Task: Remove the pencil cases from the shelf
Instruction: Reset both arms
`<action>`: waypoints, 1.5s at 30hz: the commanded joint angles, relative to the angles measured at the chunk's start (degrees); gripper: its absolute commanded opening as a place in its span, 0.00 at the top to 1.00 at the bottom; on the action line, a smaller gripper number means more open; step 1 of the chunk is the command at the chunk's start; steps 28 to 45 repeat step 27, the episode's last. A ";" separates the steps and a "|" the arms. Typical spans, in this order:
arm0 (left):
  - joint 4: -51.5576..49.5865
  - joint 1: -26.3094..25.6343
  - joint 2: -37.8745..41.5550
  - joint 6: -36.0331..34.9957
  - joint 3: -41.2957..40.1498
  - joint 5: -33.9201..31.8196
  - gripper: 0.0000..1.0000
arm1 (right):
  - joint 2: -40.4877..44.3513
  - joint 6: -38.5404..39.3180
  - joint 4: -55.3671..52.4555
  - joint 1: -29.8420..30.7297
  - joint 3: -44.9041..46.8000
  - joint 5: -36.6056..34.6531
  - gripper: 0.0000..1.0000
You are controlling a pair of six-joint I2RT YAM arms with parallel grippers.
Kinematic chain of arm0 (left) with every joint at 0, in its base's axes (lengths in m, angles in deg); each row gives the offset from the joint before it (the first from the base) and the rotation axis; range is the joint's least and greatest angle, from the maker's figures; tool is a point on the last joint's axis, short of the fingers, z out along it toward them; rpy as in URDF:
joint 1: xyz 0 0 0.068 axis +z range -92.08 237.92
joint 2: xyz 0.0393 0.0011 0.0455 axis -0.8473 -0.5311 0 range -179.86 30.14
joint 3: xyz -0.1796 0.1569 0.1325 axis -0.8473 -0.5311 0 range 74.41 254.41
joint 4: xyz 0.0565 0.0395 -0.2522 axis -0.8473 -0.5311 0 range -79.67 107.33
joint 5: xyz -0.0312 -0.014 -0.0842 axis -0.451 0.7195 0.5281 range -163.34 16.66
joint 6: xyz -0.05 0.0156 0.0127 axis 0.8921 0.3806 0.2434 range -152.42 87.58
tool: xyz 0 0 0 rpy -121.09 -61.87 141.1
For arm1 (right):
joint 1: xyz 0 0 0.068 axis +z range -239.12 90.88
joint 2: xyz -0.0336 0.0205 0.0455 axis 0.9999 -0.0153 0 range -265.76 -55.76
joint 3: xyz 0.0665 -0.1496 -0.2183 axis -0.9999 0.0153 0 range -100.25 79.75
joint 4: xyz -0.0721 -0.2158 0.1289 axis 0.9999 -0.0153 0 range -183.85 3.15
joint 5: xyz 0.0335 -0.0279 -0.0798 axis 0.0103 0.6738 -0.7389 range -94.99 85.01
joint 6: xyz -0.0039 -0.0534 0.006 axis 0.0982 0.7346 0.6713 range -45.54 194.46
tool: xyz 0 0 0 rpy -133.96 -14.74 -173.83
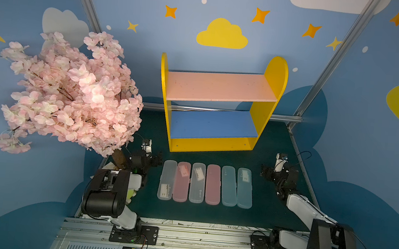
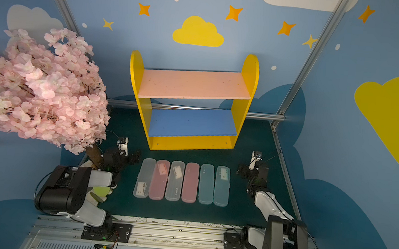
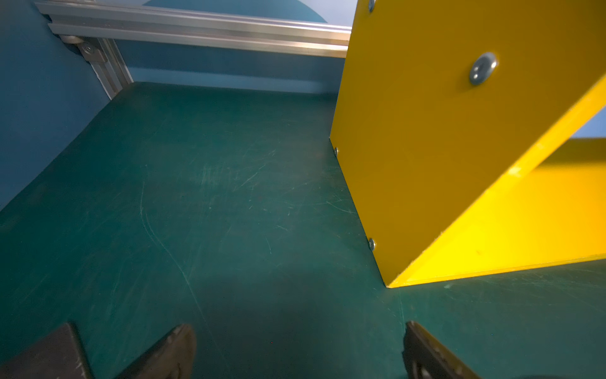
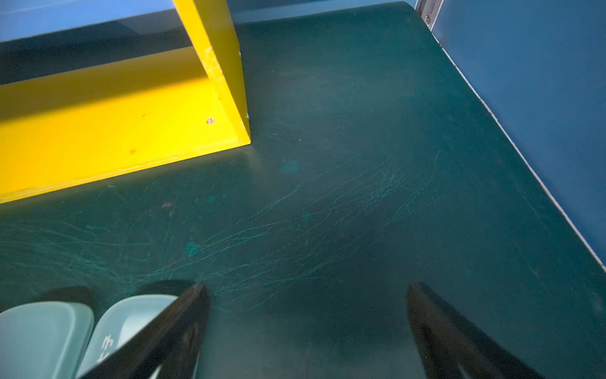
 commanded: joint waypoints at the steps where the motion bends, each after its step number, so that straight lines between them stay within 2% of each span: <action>1: -0.46 -0.13 0.74 -1.12 0.65 0.40 0.00 | -3.99 -1.67 6.31 -0.30 -2.38 1.50 0.01; 6: -0.63 -0.52 0.81 -1.28 0.83 -0.05 0.00 | -8.83 1.30 3.29 -0.18 -6.89 2.49 0.01; 8: -0.69 -0.56 0.73 -1.26 0.85 -0.10 0.00 | -11.09 0.68 9.57 -0.03 -4.97 2.96 0.01; 9: -0.68 -0.52 0.74 -1.28 0.83 -0.10 0.00 | -11.54 2.39 10.52 -0.02 -4.57 5.77 0.01; 13: -0.72 -0.52 0.72 -1.32 0.83 -0.10 0.00 | -15.12 5.13 22.05 2.06 -0.87 4.89 0.01; 17: -0.70 -0.57 0.72 -1.34 0.83 -0.10 0.00 | -13.88 4.39 14.84 2.67 -2.87 3.34 0.01; 45: -0.71 -0.63 0.77 -1.50 0.83 -0.01 0.00 | -13.80 4.53 15.09 2.77 -2.87 3.22 0.01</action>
